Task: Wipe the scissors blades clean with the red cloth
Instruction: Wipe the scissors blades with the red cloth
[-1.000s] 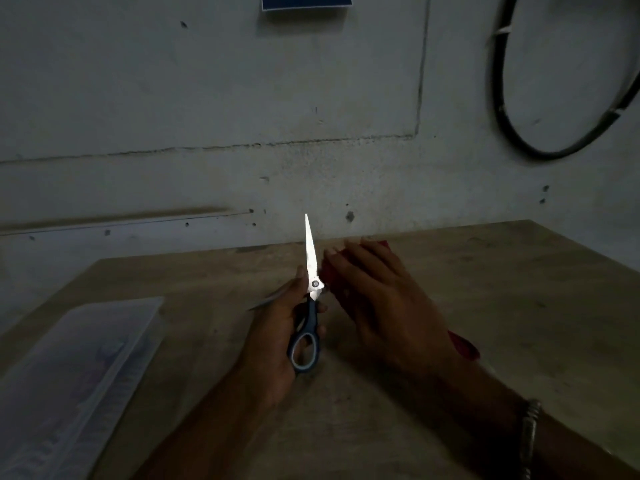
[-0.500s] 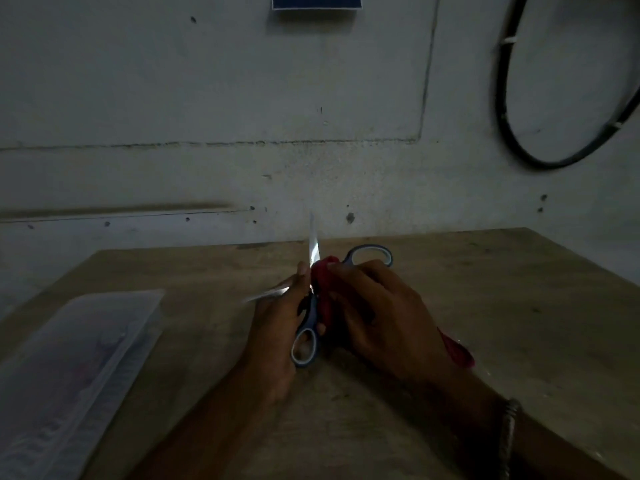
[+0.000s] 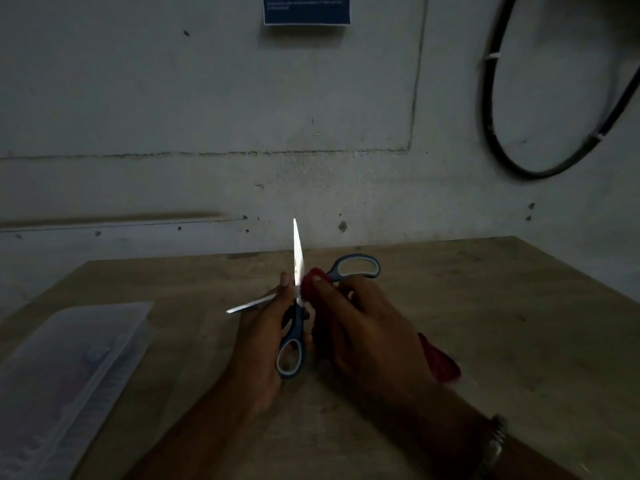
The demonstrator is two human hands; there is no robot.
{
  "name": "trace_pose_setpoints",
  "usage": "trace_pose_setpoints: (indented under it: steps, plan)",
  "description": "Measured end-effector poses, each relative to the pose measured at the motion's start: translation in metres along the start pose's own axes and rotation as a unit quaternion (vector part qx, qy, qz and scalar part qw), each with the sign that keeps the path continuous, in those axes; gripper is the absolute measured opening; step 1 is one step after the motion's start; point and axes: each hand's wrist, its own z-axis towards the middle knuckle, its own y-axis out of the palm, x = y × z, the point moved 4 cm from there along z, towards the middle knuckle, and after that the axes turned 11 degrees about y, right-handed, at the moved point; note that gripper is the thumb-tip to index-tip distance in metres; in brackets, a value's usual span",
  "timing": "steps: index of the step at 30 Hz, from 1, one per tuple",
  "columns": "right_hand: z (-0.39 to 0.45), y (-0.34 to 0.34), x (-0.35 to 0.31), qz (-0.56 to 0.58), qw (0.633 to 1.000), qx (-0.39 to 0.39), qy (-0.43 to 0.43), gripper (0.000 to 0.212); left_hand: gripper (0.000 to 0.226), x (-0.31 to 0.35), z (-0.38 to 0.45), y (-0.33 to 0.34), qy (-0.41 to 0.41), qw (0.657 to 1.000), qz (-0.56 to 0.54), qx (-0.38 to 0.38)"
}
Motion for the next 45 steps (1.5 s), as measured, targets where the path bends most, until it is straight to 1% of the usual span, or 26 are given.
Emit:
trace_pose_setpoints:
  steps: [1, 4, 6, 7, 8, 10, 11, 12, 13, 15, 16, 18, 20, 22, 25, 27, 29, 31, 33, 36, 38, 39, 40, 42, 44, 45]
  plan:
    - [0.003, -0.001, 0.006, -0.005, 1.0, 0.014, 0.02, 0.083, 0.056, 0.004, 0.0, 0.0, 0.002, 1.0, -0.009, 0.009]
    - [0.016, -0.011, 0.028, -0.015, 0.991, 0.099, 0.09, 0.066, 0.045, 0.009, 0.001, 0.0, -0.004, 0.999, -0.048, 0.024]
    - [0.013, -0.012, 0.028, -0.021, 0.989, 0.121, 0.081, 0.063, 0.036, 0.007, 0.0, 0.001, -0.008, 0.998, -0.054, 0.024]
    - [0.01, -0.011, 0.022, -0.013, 0.992, 0.116, 0.057, 0.066, 0.035, 0.006, -0.003, 0.002, -0.018, 0.998, -0.051, 0.023]
    - [0.006, -0.006, 0.014, -0.005, 0.995, 0.094, 0.03, 0.072, 0.037, 0.002, -0.003, 0.002, -0.022, 0.998, -0.049, 0.017]
    - [-0.003, 0.003, -0.004, -0.025, 0.999, 0.041, -0.018, 0.081, 0.044, 0.0, -0.009, 0.009, -0.03, 0.999, -0.045, -0.006]
    - [-0.004, 0.006, -0.006, -0.037, 0.998, 0.034, -0.03, 0.08, 0.045, 0.002, -0.012, 0.013, -0.031, 0.998, -0.048, -0.014]
    - [-0.002, 0.006, -0.003, -0.033, 0.998, 0.039, -0.027, 0.075, 0.043, 0.002, -0.012, 0.013, -0.026, 0.998, -0.06, -0.019]
    - [0.003, 0.003, 0.004, -0.018, 0.999, 0.049, -0.004, 0.065, 0.041, 0.007, -0.013, 0.014, -0.022, 0.997, -0.074, -0.014]
    - [0.015, -0.005, 0.026, -0.002, 0.995, 0.08, 0.055, 0.047, 0.05, 0.013, -0.009, 0.009, -0.024, 0.995, -0.097, 0.019]
    - [0.02, -0.01, 0.039, -0.008, 0.991, 0.099, 0.085, 0.044, 0.051, 0.013, -0.006, 0.005, -0.028, 0.994, -0.106, 0.026]
    - [0.022, -0.019, 0.058, -0.007, 0.982, 0.141, 0.129, 0.042, 0.042, 0.014, -0.003, 0.001, -0.043, 0.99, -0.127, 0.031]
    - [0.017, -0.028, 0.059, 0.016, 0.977, 0.172, 0.121, 0.044, 0.04, 0.015, -0.003, 0.0, -0.06, 0.989, -0.132, 0.039]
    - [0.014, -0.028, 0.044, 0.024, 0.985, 0.158, 0.071, 0.049, 0.043, 0.01, -0.003, -0.001, -0.068, 0.99, -0.109, 0.05]
    - [0.01, -0.011, 0.018, 0.007, 0.997, 0.08, -0.022, 0.051, 0.041, 0.003, -0.009, 0.005, -0.066, 0.995, -0.073, 0.035]
    - [0.009, 0.0, 0.014, -0.024, 0.997, 0.046, -0.051, 0.058, 0.039, 0.003, -0.011, 0.01, -0.065, 0.994, -0.082, 0.017]
    - [0.014, -0.005, 0.023, -0.014, 0.996, 0.077, -0.034, 0.058, 0.036, 0.006, -0.011, 0.011, -0.064, 0.993, -0.1, 0.003]
    - [0.02, -0.012, 0.035, 0.0, 0.993, 0.118, 0.022, 0.045, 0.034, 0.009, -0.006, 0.007, -0.065, 0.993, -0.104, 0.004]
    - [0.022, -0.017, 0.046, 0.019, 0.989, 0.124, 0.082, 0.035, 0.032, 0.01, -0.002, 0.002, -0.065, 0.994, -0.086, 0.011]
    - [0.021, -0.026, 0.061, 0.098, 0.973, 0.136, 0.159, 0.035, 0.03, 0.012, 0.003, -0.005, -0.068, 0.995, -0.076, 0.007]
    - [0.022, -0.037, 0.069, 0.144, 0.954, 0.174, 0.197, 0.035, 0.032, 0.017, 0.006, -0.009, -0.054, 0.997, -0.054, -0.011]
    - [0.023, -0.041, 0.071, 0.169, 0.948, 0.181, 0.202, 0.034, 0.035, 0.019, 0.008, -0.012, -0.045, 0.998, -0.04, -0.022]
    - [0.025, -0.041, 0.072, 0.198, 0.944, 0.172, 0.202, 0.033, 0.036, 0.021, 0.011, -0.014, -0.033, 0.999, -0.025, -0.032]
    - [0.027, -0.041, 0.066, 0.232, 0.946, 0.126, 0.187, 0.033, 0.033, 0.024, 0.013, -0.013, -0.013, 0.999, 0.02, -0.037]
    - [0.024, -0.034, 0.053, 0.183, 0.973, 0.071, 0.124, 0.038, 0.027, 0.026, 0.013, -0.01, 0.003, 0.994, 0.107, -0.019]
    - [0.022, -0.027, 0.045, 0.148, 0.985, 0.032, 0.085, 0.04, 0.021, 0.027, 0.013, -0.008, 0.023, 0.989, 0.143, -0.02]
